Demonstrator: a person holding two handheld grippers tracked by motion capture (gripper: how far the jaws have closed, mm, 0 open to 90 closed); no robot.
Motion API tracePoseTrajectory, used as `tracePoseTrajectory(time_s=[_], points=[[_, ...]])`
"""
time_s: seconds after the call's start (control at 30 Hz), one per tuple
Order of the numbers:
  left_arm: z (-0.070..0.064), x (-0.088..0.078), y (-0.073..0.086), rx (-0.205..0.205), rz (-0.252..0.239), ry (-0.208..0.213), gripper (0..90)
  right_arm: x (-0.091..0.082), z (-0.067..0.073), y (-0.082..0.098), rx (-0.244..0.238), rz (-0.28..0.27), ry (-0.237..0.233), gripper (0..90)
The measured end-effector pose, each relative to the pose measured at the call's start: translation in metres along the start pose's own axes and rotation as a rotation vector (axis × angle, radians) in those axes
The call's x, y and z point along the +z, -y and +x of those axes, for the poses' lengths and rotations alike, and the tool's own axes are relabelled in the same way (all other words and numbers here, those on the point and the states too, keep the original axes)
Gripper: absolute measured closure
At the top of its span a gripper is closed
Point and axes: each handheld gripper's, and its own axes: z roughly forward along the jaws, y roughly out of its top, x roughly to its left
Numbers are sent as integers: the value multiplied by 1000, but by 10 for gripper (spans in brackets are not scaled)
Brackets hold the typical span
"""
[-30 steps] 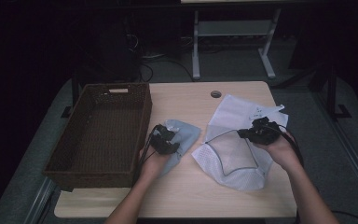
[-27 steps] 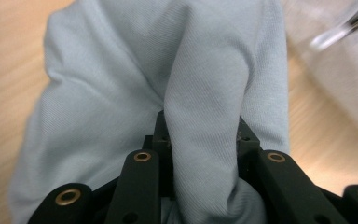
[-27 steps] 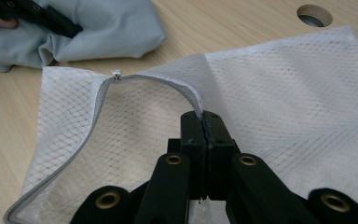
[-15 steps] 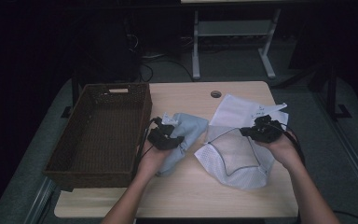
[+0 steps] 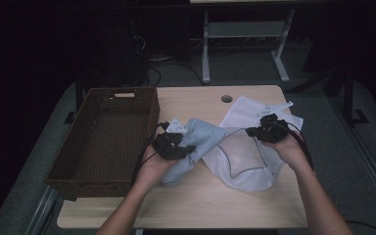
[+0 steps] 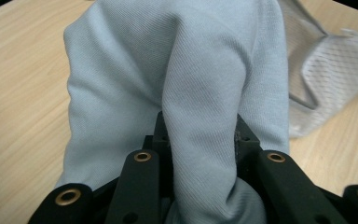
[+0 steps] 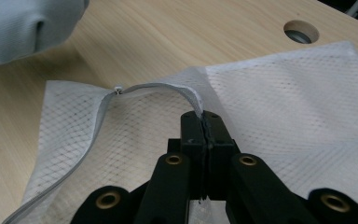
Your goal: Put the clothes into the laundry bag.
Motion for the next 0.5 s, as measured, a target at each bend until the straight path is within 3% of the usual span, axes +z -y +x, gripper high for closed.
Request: tracePoseTrajectory(time_s=[0.23, 0.5], points=[[-8, -4, -2, 45, -14, 43, 699, 15, 0, -3, 10, -1, -22, 881], [-27, 8, -10, 141, 8, 115, 699, 13, -1, -2, 6, -3, -17, 880]])
